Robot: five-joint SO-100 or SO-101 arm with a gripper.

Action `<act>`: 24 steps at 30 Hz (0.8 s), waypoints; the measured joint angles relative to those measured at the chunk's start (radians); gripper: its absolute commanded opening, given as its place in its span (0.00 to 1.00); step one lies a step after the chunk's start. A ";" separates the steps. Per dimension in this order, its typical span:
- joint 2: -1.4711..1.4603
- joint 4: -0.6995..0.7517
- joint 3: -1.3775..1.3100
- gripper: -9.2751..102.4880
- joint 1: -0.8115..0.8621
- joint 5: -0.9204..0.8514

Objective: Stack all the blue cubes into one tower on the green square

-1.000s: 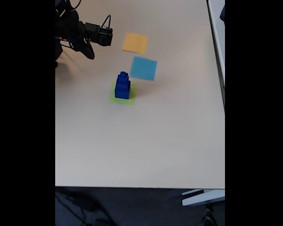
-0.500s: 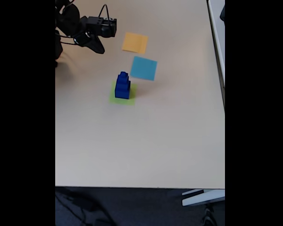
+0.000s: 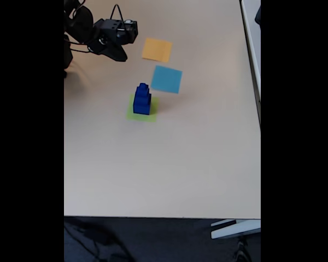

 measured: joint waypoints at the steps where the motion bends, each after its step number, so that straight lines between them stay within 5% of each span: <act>1: 0.000 -0.005 0.000 0.08 -0.002 0.014; 13: 0.002 -0.052 0.028 0.08 -0.020 0.244; 24: -0.081 -0.034 -0.025 0.08 0.077 0.149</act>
